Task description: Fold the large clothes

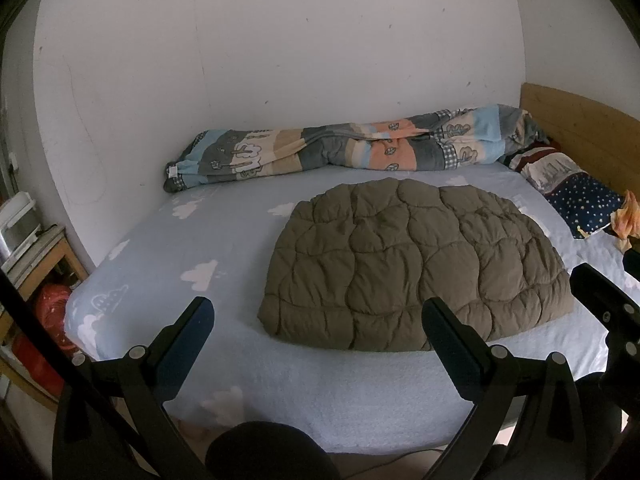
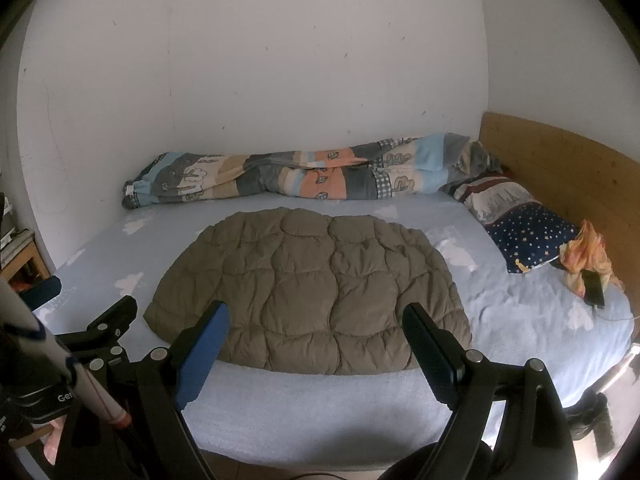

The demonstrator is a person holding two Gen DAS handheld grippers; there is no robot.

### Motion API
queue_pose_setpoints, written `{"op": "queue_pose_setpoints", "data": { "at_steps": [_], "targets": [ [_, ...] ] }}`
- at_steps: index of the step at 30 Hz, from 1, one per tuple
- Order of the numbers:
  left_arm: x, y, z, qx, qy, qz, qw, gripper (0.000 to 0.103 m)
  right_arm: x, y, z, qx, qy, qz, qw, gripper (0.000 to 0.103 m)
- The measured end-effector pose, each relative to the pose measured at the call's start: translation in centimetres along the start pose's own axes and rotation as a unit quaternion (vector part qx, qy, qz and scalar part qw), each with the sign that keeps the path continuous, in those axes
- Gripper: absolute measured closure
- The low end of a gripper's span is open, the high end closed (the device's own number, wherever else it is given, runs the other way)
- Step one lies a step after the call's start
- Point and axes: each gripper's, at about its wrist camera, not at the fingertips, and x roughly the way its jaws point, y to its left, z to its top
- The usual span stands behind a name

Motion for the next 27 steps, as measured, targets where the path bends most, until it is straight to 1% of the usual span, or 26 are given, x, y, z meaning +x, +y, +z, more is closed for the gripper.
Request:
{"op": "queue_pose_setpoints", "data": {
  "at_steps": [20,25,27],
  "targets": [
    [0.1,-0.1,-0.2,0.002,0.003,0.001,1.0,0.0,0.2,-0.5,-0.6,0.004,0.004,-0.002,1.0,0.012],
    [0.8,0.4,-0.4,0.002,0.016,-0.001,0.9999,0.0,0.8,-0.8,-0.9,0.007,0.01,0.0,1.0,0.012],
    [1.3,0.4,-0.6,0.009,0.023,-0.012,0.9996,0.0,1.5,-1.1,-0.9,0.012,0.016,0.006,1.0,0.012]
  ]
}}
